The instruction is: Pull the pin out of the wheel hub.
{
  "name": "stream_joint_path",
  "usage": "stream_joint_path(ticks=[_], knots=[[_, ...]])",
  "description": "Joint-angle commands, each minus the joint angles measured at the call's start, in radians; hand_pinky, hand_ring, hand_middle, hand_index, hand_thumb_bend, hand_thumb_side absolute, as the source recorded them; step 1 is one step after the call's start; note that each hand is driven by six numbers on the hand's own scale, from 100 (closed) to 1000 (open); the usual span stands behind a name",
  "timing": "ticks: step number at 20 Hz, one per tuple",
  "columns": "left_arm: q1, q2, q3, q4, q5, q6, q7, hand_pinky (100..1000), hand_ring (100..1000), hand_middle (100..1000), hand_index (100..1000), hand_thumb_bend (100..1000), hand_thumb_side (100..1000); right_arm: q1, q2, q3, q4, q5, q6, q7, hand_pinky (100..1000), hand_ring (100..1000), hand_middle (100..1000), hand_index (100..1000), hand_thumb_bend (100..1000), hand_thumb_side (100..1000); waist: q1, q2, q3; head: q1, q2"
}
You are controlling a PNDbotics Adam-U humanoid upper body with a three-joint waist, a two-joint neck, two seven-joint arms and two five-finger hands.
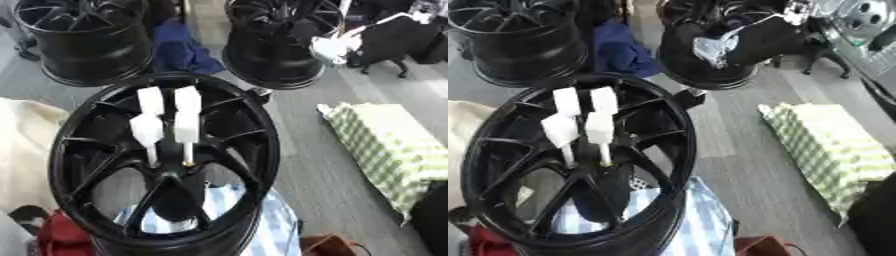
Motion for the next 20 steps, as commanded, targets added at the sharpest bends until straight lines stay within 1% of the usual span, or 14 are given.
stream_joint_path(ticks=[1, 2, 3, 4, 8, 9, 12, 14, 18, 19, 20], knots=[[-0.017, 0.008, -0.002, -0.02, 0.004, -0.002, -0.006, 700, 615, 688, 922, 100, 711, -0.03, 0.005, 0.008, -0.012, 0.002, 0.032, 0.019, 710, 693, 789, 956, 100, 511, 0.003, -0.005, 0.002, -0.004, -0.017], [-0.017, 0.008, -0.002, -0.02, 0.004, -0.002, -0.007, 700, 615, 688, 922, 100, 711, -0.033, 0.009, 0.011, -0.012, 0.004, 0.038, 0.024, 710, 693, 789, 956, 100, 511, 0.003, -0.005, 0.002, -0.004, -0.017], [-0.018, 0.007, -0.002, -0.02, 0.003, -0.002, -0.007, 700, 615, 688, 922, 100, 710, -0.036, 0.012, 0.013, -0.011, 0.004, 0.043, 0.028, 710, 689, 800, 958, 100, 546, 0.003, -0.003, 0.003, -0.006, -0.018], [-0.021, 0.007, -0.005, -0.02, 0.003, -0.003, -0.01, 700, 615, 688, 922, 100, 711, -0.04, 0.024, 0.025, 0.001, 0.003, 0.051, 0.037, 709, 689, 801, 958, 100, 552, 0.003, 0.001, 0.012, -0.015, -0.022], [-0.027, 0.006, -0.007, -0.015, -0.002, -0.007, -0.018, 700, 616, 688, 922, 100, 712, -0.091, 0.095, 0.097, 0.083, 0.036, 0.071, 0.094, 715, 698, 807, 960, 100, 573, 0.005, 0.008, 0.026, -0.026, -0.029], [-0.028, 0.006, -0.007, -0.014, -0.003, -0.009, -0.02, 700, 616, 688, 922, 100, 712, -0.102, 0.111, 0.105, 0.106, 0.05, 0.069, 0.11, 715, 698, 807, 960, 100, 573, 0.005, 0.009, 0.028, -0.027, -0.03], [-0.032, 0.002, -0.007, -0.01, -0.004, -0.011, -0.023, 700, 616, 688, 922, 100, 712, -0.129, 0.165, 0.122, 0.176, 0.093, 0.066, 0.155, 731, 743, 816, 961, 100, 582, 0.008, 0.012, 0.036, -0.035, -0.033], [-0.032, -0.001, -0.006, -0.009, -0.005, -0.012, -0.024, 702, 616, 687, 923, 100, 714, -0.147, 0.193, 0.131, 0.221, 0.121, 0.054, 0.184, 740, 753, 827, 963, 100, 588, 0.01, 0.014, 0.04, -0.04, -0.036], [-0.029, -0.009, -0.004, -0.01, -0.009, -0.008, -0.024, 705, 616, 688, 922, 100, 719, -0.172, 0.236, 0.142, 0.285, 0.167, 0.023, 0.236, 753, 769, 831, 962, 100, 609, 0.013, 0.016, 0.045, -0.043, -0.035], [-0.029, -0.011, -0.004, -0.011, -0.01, -0.007, -0.024, 705, 616, 688, 922, 100, 719, -0.176, 0.244, 0.144, 0.296, 0.179, 0.017, 0.248, 754, 770, 831, 959, 100, 601, 0.013, 0.016, 0.046, -0.043, -0.035], [-0.029, -0.011, -0.004, -0.012, -0.01, -0.007, -0.024, 705, 616, 688, 922, 100, 719, -0.179, 0.254, 0.147, 0.307, 0.19, 0.012, 0.26, 753, 769, 832, 959, 100, 620, 0.014, 0.017, 0.047, -0.044, -0.033]])
